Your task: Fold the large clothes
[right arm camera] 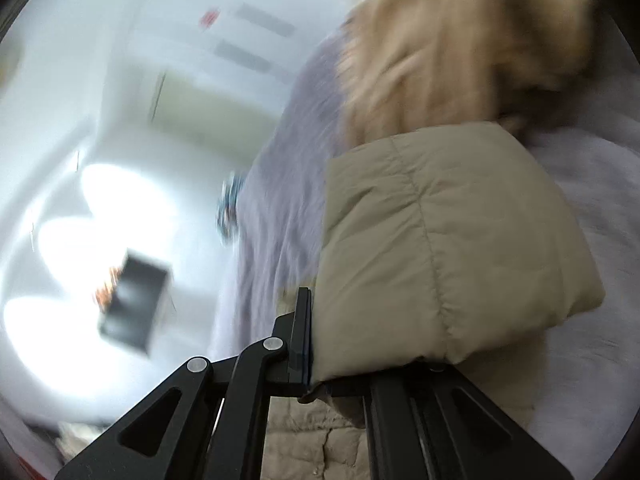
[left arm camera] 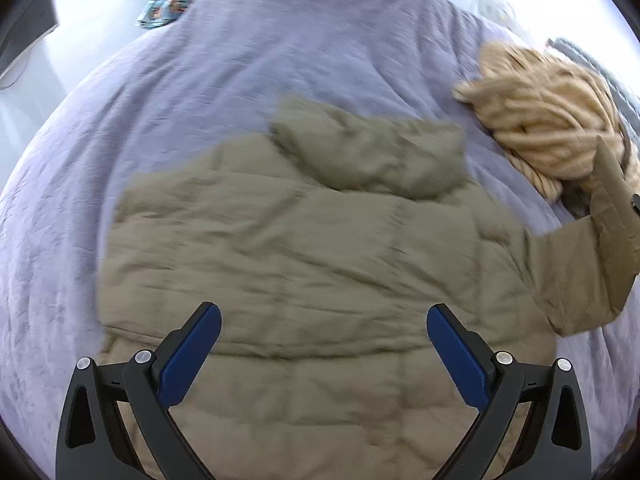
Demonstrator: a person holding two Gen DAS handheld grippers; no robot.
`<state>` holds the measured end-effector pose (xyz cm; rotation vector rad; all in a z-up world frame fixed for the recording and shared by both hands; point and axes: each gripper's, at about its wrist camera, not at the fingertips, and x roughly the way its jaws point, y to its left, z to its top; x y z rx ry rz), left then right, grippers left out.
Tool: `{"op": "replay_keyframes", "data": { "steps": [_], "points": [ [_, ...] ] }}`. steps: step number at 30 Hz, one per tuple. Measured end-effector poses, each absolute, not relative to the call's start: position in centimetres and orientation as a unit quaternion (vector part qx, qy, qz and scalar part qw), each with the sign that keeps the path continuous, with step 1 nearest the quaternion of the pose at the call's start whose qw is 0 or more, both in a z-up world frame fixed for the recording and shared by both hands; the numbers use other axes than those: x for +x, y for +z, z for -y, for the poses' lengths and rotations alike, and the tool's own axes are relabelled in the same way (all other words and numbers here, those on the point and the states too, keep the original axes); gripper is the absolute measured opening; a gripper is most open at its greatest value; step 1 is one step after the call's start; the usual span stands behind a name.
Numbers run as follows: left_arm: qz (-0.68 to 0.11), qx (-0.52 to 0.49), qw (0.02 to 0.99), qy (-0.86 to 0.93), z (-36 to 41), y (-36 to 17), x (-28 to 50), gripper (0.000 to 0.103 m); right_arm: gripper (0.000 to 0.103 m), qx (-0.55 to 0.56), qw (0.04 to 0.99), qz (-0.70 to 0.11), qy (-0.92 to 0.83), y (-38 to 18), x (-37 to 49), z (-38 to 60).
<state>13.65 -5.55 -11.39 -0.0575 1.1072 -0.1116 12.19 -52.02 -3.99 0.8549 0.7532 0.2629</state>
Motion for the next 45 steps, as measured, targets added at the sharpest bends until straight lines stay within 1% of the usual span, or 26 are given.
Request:
{"op": "replay_keyframes", "data": {
  "steps": [3, 6, 8, 11, 13, 16, 18, 19, 20, 21, 22, 23, 27, 28, 29, 30, 31, 32, 34, 37, 39, 40, 42, 44, 45],
  "points": [
    [-0.521, -0.047, 0.851, -0.039, 2.7, -11.8, 14.1, 0.103, 0.006, 0.343, 0.836, -0.399, 0.158, -4.9, 15.0, 45.3],
    [-0.522, -0.057, 0.85, -0.032, 0.8, -12.6, 14.3, 0.103, 0.006, 0.314, 0.818, -0.453, 0.162, -8.4, 17.0, 39.8],
    [-0.525, -0.058, 0.849, -0.03, -0.2, -13.2, 14.3, 0.103, 0.006, 0.298, 0.811, -0.481, 0.148, -10.7, 17.3, 37.8],
    [-0.536, -0.059, 0.842, -0.033, -1.1, -14.6, 14.3, 0.103, 0.006, 0.287, 0.796, -0.519, 0.118, -14.5, 16.8, 36.6],
    [-0.539, -0.065, 0.839, -0.037, -1.3, -15.3, 14.2, 0.103, 0.008, 0.29, 0.785, -0.537, 0.1, -16.5, 16.6, 36.5],
    [-0.54, -0.072, 0.838, -0.045, -1.2, -16.0, 14.3, 0.103, 0.01, 0.307, 0.775, -0.547, 0.081, -18.4, 15.3, 36.9],
    [-0.54, -0.076, 0.837, -0.053, -0.9, -16.2, 14.5, 0.103, 0.016, 0.323, 0.767, -0.549, 0.077, -18.1, 14.7, 37.1],
    [-0.538, -0.077, 0.837, -0.056, -0.8, -16.2, 14.5, 0.103, 0.025, 0.327, 0.767, -0.547, 0.078, -17.4, 14.4, 37.4],
    [-0.537, -0.078, 0.838, -0.059, -0.6, -16.2, 14.6, 0.103, 0.041, 0.329, 0.769, -0.543, 0.079, -17.0, 14.3, 37.6],
    [-0.535, -0.08, 0.839, -0.064, -0.6, -16.1, 14.7, 0.103, 0.051, 0.333, 0.773, -0.534, 0.078, -16.2, 13.7, 38.0],
    [-0.533, -0.083, 0.839, -0.066, -0.6, -16.0, 14.8, 0.103, 0.064, 0.342, 0.78, -0.52, 0.072, -15.3, 12.9, 38.6],
    [-0.53, -0.086, 0.841, -0.068, -0.6, -15.9, 14.8, 0.103, 0.066, 0.356, 0.783, -0.506, 0.061, -14.7, 12.3, 39.4],
    [-0.516, -0.111, 0.847, -0.064, -1.9, -15.4, 15.5, 0.103, 0.066, 0.441, 0.764, -0.471, 0.02, -14.5, 10.6, 43.5],
    [-0.516, -0.117, 0.846, -0.064, -2.3, -15.4, 15.6, 0.103, 0.062, 0.461, 0.757, -0.462, 0.011, -14.7, 10.5, 44.3],
    [-0.516, -0.119, 0.846, -0.064, -2.5, -15.4, 15.8, 0.103, 0.042, 0.478, 0.752, -0.453, 0.003, -14.8, 10.7, 44.9],
    [-0.515, -0.12, 0.846, -0.065, -2.9, -15.3, 16.0, 0.103, 0.03, 0.486, 0.749, -0.45, -0.002, -14.8, 11.0, 45.2],
    [-0.513, -0.121, 0.847, -0.068, -3.1, -15.2, 16.0, 0.102, 0.012, 0.49, 0.748, -0.448, -0.003, -14.8, 11.5, 45.2],
    [-0.511, -0.121, 0.848, -0.072, -3.2, -15.0, 16.0, 0.1, 0.011, 0.487, 0.752, -0.444, 0.004, -14.4, 12.0, 44.7],
    [-0.502, -0.13, 0.85, -0.09, -3.8, -14.5, 15.9, 0.1, 0.009, 0.458, 0.77, -0.444, 0.034, -12.9, 12.8, 43.5],
    [-0.491, -0.162, 0.848, -0.116, -4.9, -14.0, 15.8, 0.1, 0.009, 0.387, 0.796, -0.456, 0.089, -11.0, 14.5, 39.0],
    [-0.488, -0.189, 0.842, -0.131, -5.8, -13.8, 15.9, 0.1, 0.009, 0.328, 0.806, -0.475, 0.133, -10.6, 15.8, 34.5],
    [-0.488, -0.2, 0.839, -0.137, -6.1, -13.7, 16.0, 0.1, 0.013, 0.288, 0.805, -0.496, 0.155, -10.7, 16.1, 31.8],
    [-0.491, -0.215, 0.832, -0.146, -6.4, -13.7, 16.1, 0.1, 0.014, 0.229, 0.797, -0.535, 0.164, -11.6, 16.1, 28.2],
    [-0.502, -0.233, 0.817, -0.16, -6.3, -14.2, 16.4, 0.1, 0.036, 0.203, 0.78, -0.566, 0.172, -12.8, 15.4, 26.3],
    [-0.509, -0.242, 0.809, -0.166, -6.2, -14.5, 16.4, 0.1, 0.04, 0.208, 0.772, -0.575, 0.177, -13.3, 14.7, 26.1]
  ]
}}
